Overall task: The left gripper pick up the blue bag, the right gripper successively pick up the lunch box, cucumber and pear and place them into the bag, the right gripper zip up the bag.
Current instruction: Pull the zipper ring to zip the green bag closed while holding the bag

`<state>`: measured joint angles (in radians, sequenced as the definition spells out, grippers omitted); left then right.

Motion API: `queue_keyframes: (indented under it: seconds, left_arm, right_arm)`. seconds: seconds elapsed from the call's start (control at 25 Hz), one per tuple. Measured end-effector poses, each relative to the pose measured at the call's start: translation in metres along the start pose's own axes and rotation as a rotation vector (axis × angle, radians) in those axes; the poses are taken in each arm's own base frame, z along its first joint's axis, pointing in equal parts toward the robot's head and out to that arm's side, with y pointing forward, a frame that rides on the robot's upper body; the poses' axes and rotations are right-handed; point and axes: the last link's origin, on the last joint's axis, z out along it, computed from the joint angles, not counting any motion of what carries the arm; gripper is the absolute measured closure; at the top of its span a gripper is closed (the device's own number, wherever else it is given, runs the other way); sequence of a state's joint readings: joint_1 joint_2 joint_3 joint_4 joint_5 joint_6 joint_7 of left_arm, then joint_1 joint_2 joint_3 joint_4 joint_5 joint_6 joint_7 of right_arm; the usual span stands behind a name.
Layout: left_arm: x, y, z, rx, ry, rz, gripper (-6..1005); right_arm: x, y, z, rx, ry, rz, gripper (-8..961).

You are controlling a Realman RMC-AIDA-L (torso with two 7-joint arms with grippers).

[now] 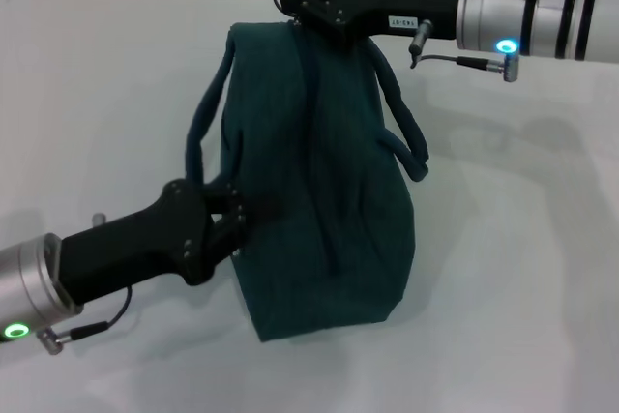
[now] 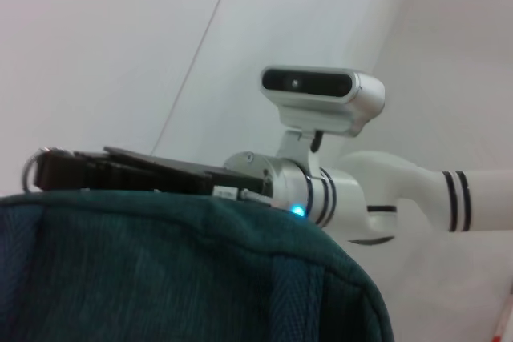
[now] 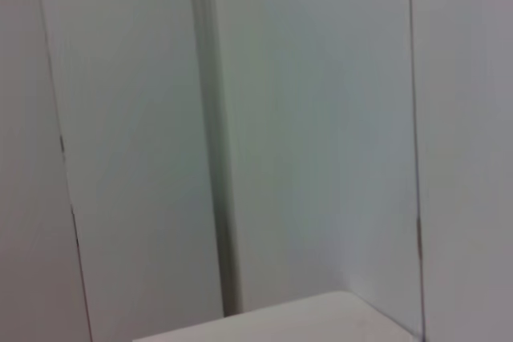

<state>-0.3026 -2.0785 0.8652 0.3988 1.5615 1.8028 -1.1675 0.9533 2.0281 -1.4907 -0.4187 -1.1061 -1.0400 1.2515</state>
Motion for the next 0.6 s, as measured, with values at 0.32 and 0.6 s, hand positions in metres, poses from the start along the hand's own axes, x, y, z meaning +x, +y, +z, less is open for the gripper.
queue_keyframes:
  seconds: [0.32,0.6]
  left_arm:
    - [-0.001,-0.024,-0.022,0.256,0.06,-0.009,884]
    - [0.003,-0.045,-0.032,0.416,0.106,-0.019,766]
  right_arm:
    - [0.003,-0.003,-0.009,0.031,-0.023,-0.003,939]
    - [0.005,-0.003,-0.023,0.066,-0.065,-0.015,939]
